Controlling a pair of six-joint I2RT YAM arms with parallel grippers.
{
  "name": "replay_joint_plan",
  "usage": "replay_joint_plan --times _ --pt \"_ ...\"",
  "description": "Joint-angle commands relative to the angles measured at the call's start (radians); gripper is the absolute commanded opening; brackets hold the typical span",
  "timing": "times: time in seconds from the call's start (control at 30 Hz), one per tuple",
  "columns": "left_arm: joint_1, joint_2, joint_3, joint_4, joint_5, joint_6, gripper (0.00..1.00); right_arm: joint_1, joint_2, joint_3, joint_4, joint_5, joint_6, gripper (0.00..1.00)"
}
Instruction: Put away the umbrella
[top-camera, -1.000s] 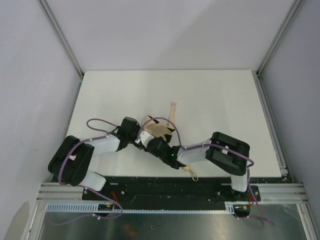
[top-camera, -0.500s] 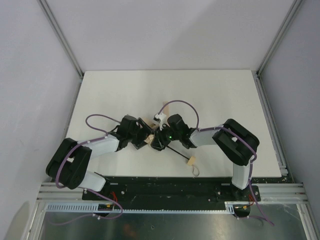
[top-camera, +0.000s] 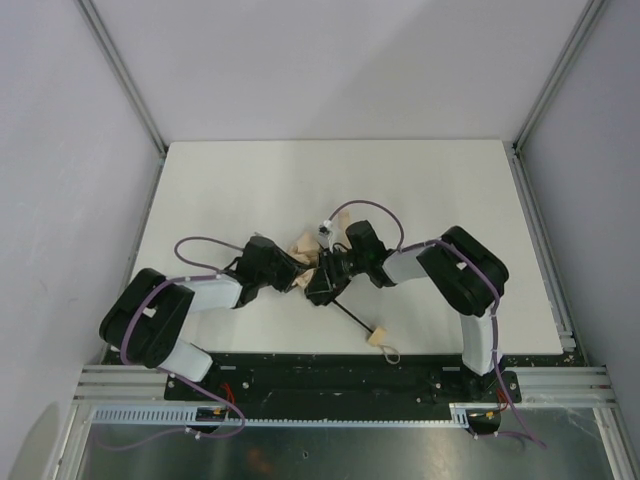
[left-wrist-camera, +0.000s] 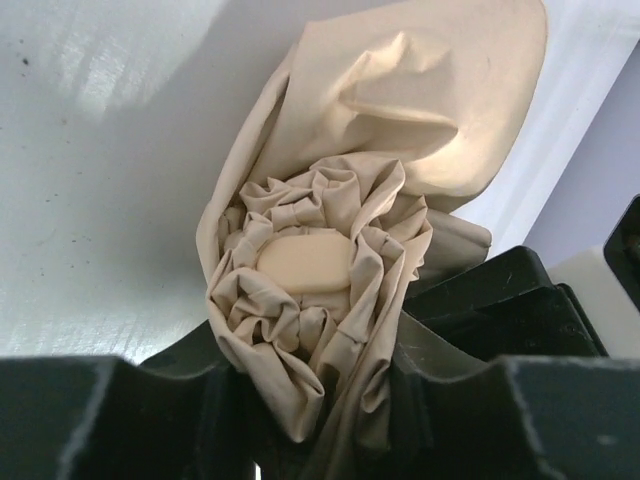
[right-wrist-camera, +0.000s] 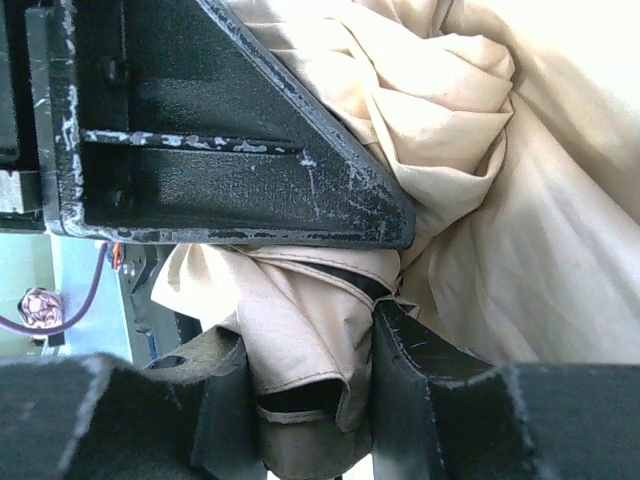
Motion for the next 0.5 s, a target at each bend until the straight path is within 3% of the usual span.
replay_joint_plan --times 0.0,0.17,0.23,0.33,0.47 --pt "-0.019 0.046 -0.059 -0.101 -0.065 0.123 0.01 0.002 -0.043 0.057 -0.28 0.013 -0.082 0.11" --pt "-0.02 0.039 -0.079 -0.118 -0.03 0.079 0.0 0.041 -0.187 0.082 -0.459 0.273 -0.202 0.64" --pt "-0.02 0.042 -0.069 -0.151 -0.012 0.064 0.0 0.071 -0.257 0.089 -0.517 0.404 -0.246 0.79" --pt "-0.02 0.044 -0.058 -0.188 0.017 0.049 0.0 0.139 -0.348 0.092 -0.574 0.607 -0.314 0.9" --pt "-0.02 0.029 -0.059 -0.207 0.039 0.02 0.0 0.236 -0.399 0.082 -0.565 0.838 -0.406 0.93"
